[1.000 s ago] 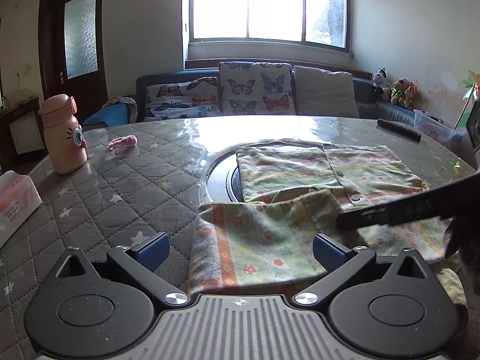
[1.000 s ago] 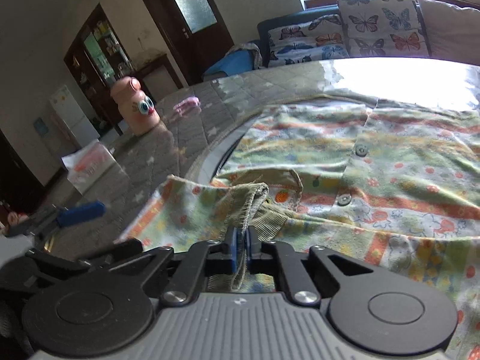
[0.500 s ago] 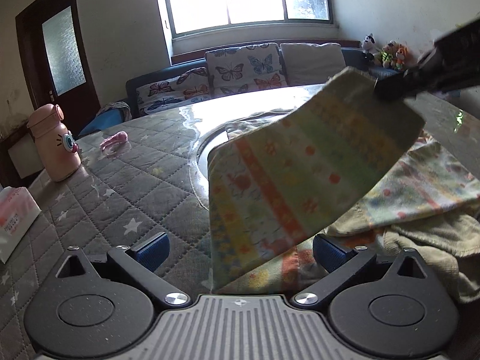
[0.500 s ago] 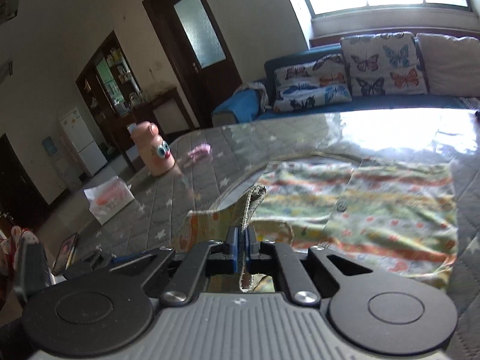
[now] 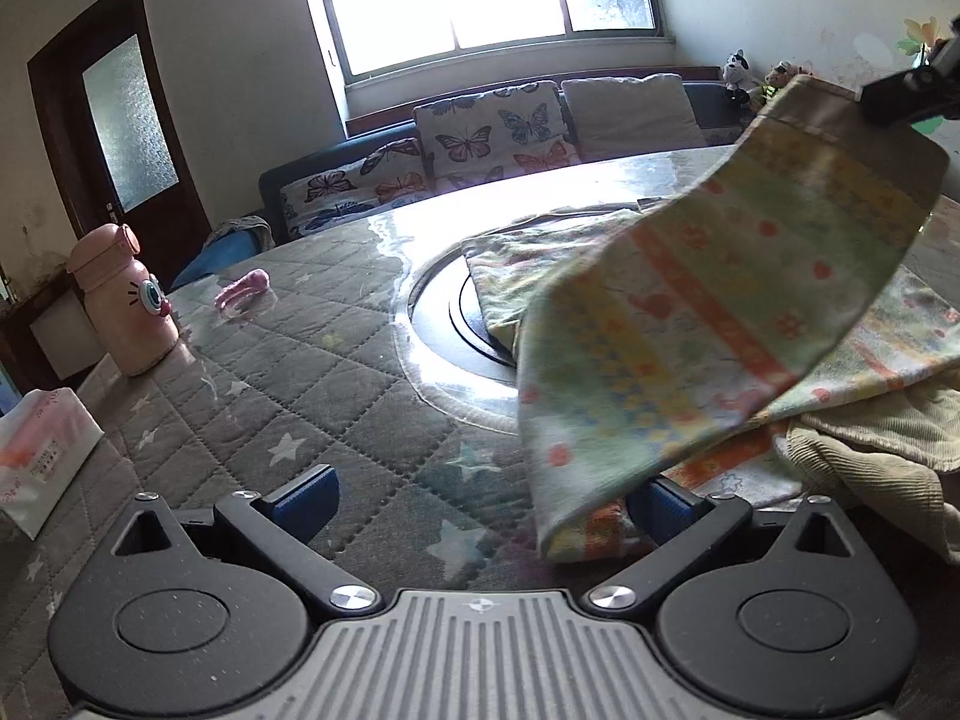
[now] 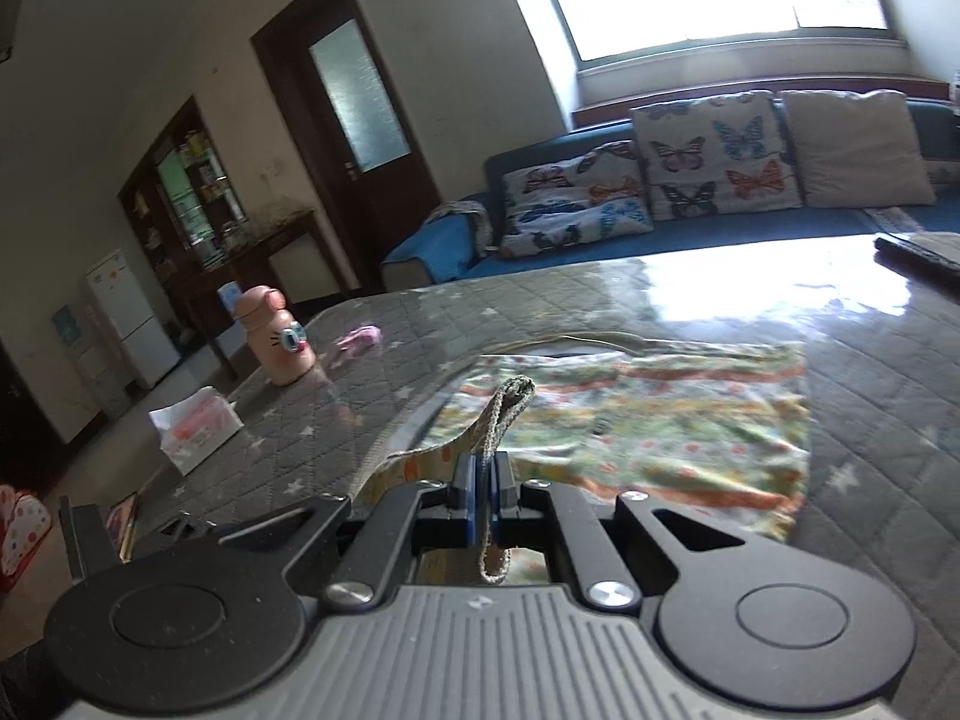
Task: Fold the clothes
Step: 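Fold the shirt side over the body with the right gripper and release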
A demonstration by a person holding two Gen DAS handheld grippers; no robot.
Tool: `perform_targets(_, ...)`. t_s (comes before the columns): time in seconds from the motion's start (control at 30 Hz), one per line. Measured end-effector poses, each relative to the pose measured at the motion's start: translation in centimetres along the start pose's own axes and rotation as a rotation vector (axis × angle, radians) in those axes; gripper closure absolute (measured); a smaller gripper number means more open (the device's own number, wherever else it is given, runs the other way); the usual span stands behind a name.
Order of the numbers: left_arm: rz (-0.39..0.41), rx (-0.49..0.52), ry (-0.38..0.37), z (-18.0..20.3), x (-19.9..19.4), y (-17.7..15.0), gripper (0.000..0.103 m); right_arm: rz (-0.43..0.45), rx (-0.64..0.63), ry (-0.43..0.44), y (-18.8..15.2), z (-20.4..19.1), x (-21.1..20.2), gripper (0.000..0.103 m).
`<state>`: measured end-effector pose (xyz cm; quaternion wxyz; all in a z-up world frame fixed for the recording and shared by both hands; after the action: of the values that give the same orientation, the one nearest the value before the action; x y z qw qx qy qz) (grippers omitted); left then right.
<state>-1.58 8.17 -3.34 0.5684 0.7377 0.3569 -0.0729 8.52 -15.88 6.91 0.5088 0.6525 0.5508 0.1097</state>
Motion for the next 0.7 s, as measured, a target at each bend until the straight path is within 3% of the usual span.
perform_targets(0.3,0.000,0.022,0.007,-0.4,-0.3,-0.1,0.000,-0.059,0.109,-0.099,-3.9,4.2,0.0,0.099)
perform_targets(0.7,0.001,0.029,-0.030,-2.9,-2.3,0.4,0.001,-0.110,0.164,-0.108,-6.2,6.8,1.3,0.098)
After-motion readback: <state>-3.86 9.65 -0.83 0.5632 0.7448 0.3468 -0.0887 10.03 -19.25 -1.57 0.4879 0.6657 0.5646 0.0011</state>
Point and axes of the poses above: each gripper's, at about its wrist camera, not at the fingertips, and x roughly the way its jaws point, z to its right, y to its top, the point moved 4 cm from there along x, roughly the way its jaws point, and after that the axes turned 13 degrees about y, right-handed, at the moved point
